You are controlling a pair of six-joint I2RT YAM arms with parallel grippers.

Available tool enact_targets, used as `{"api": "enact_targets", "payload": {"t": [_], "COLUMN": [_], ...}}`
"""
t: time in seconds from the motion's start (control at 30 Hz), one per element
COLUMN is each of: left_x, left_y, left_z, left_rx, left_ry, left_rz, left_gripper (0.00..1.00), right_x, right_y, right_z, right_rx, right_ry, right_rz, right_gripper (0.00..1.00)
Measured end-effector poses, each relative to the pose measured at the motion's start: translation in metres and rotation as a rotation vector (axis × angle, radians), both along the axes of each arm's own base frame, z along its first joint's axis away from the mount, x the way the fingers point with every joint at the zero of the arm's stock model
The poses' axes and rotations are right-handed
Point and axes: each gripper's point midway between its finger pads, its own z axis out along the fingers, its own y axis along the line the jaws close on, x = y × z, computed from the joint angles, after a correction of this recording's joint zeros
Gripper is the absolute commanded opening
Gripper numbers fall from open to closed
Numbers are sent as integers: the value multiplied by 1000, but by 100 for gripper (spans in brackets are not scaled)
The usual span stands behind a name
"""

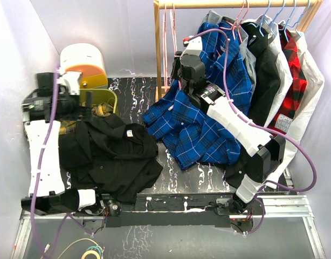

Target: Place the shirt on the hanger

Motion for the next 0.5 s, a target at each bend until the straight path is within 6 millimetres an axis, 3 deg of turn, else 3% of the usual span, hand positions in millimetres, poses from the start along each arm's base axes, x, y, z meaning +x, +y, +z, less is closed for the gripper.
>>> {"api": "enact_targets", "payload": {"t": [0.17,0.27,0.4,0.5], "left_x": [22,27,28,31], "left_y": [-53,-75,-93,-98], "left_z": [-49,-69,-71,-64], "left_rx": [121,144,143,152], "left_ry": [114,152,136,89], "left_rz": [-180,-222,-228,-206], "left_gripper": [97,97,97,97], "right_x": [1,1,-5,-18], "right_y": [-2,-3,-11,-19], "right_z": [-1,-1,5,24], "right_rx": [-8,-28,-56,-54], "right_ry": [0,-4,-17,-46], "right_rz": [-1,-2,0,11], "right_gripper": [8,8,8,8]}}
